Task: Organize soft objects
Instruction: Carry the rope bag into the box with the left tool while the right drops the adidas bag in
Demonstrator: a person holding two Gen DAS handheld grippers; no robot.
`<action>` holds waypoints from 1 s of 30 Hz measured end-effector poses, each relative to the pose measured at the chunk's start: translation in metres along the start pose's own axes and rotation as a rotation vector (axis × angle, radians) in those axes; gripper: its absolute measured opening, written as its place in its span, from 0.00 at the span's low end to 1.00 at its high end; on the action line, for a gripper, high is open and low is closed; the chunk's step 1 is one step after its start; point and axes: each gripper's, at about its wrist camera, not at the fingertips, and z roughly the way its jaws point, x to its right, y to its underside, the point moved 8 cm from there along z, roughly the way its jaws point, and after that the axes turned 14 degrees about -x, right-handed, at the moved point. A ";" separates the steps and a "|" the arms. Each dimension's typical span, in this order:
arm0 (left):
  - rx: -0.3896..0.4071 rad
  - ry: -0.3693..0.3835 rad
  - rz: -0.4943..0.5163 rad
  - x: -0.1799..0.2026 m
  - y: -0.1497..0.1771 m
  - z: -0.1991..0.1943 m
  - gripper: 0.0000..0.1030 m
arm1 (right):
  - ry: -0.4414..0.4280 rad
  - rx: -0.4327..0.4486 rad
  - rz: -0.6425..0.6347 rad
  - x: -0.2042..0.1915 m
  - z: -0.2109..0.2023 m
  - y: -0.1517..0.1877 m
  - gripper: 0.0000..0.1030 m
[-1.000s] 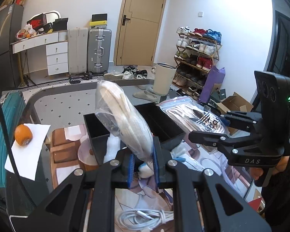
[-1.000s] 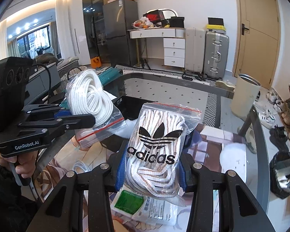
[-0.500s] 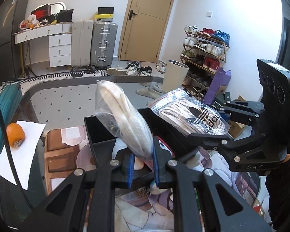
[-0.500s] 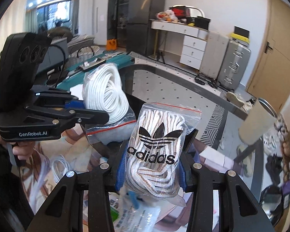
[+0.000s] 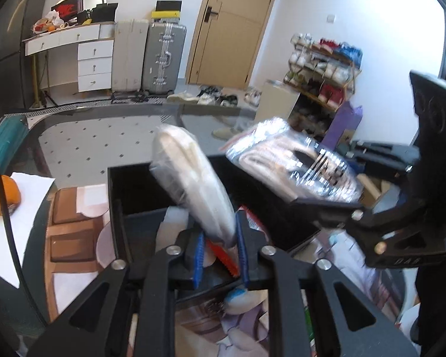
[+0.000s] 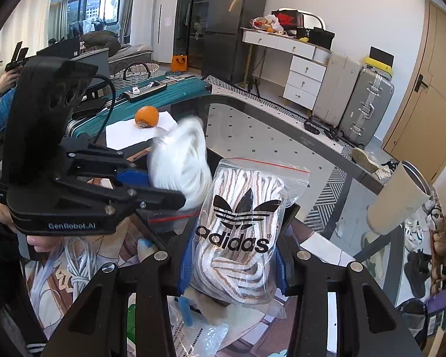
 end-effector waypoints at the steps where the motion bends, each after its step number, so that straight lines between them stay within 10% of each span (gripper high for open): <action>1: 0.000 -0.004 0.002 0.000 0.001 -0.001 0.40 | -0.002 0.002 0.000 0.000 0.000 0.000 0.42; 8: 0.049 -0.083 0.005 -0.004 0.004 -0.021 0.90 | -0.010 0.004 -0.036 -0.004 0.005 -0.011 0.42; 18: 0.071 -0.151 -0.030 -0.026 0.012 -0.035 0.95 | -0.033 -0.010 -0.194 -0.031 0.029 -0.024 0.54; 21: 0.072 -0.154 -0.030 -0.027 0.014 -0.034 0.95 | 0.044 -0.001 -0.176 -0.022 0.028 -0.024 0.68; 30: 0.075 -0.152 -0.012 -0.020 0.022 -0.034 0.96 | 0.158 -0.051 -0.050 0.009 0.025 -0.002 0.72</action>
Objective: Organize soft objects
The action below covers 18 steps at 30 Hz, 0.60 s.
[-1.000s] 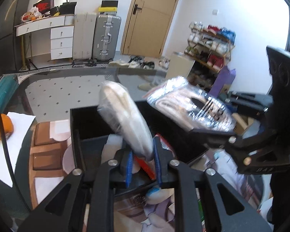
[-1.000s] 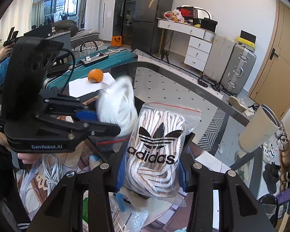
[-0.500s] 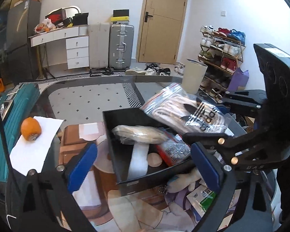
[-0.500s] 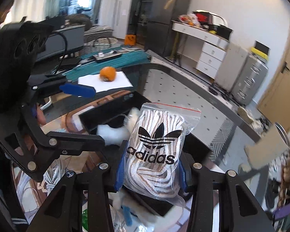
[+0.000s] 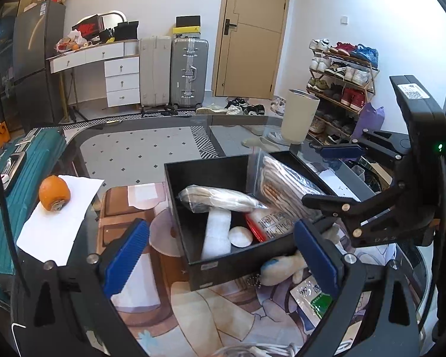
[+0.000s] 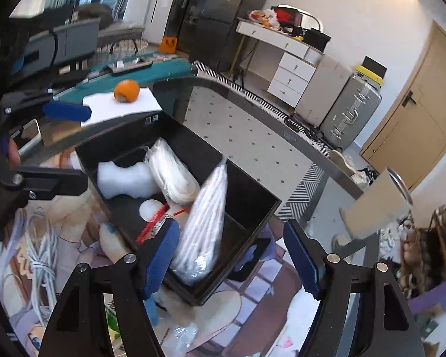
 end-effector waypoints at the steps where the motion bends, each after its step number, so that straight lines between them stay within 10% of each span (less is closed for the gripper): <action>1: -0.001 -0.003 0.004 0.001 0.002 -0.001 0.96 | -0.003 0.006 0.021 0.002 -0.003 0.002 0.72; 18: -0.004 -0.066 0.047 0.010 0.036 -0.028 1.00 | -0.115 0.083 0.393 -0.010 -0.055 0.066 0.99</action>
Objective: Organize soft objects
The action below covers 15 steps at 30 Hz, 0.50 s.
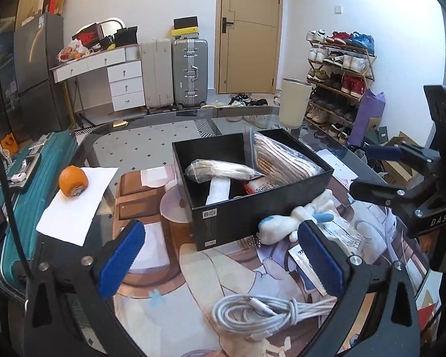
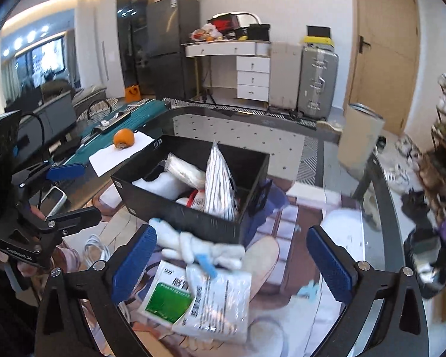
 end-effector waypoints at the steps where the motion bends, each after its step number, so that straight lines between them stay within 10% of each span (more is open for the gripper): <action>1: 0.006 -0.001 -0.001 0.001 0.000 -0.003 1.00 | 0.000 -0.004 0.017 0.001 -0.001 0.004 0.99; 15: -0.001 -0.022 -0.015 0.010 0.028 -0.011 1.00 | -0.019 -0.034 0.079 0.001 -0.007 0.039 0.99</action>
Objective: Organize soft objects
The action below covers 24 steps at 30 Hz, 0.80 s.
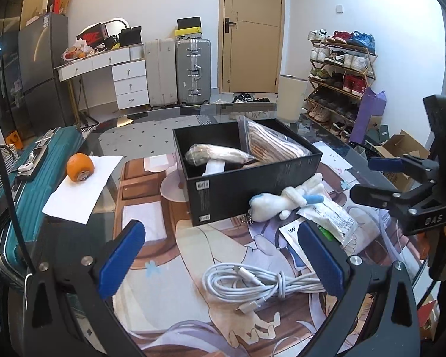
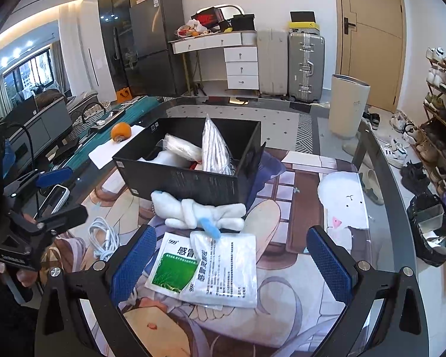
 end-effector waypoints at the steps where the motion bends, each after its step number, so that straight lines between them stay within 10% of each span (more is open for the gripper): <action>1: -0.002 -0.006 -0.002 0.001 0.001 0.001 1.00 | -0.002 0.001 -0.001 -0.001 -0.001 0.002 0.99; 24: -0.052 -0.027 -0.062 -0.004 0.022 0.019 1.00 | -0.013 -0.109 0.014 0.007 0.027 0.026 0.99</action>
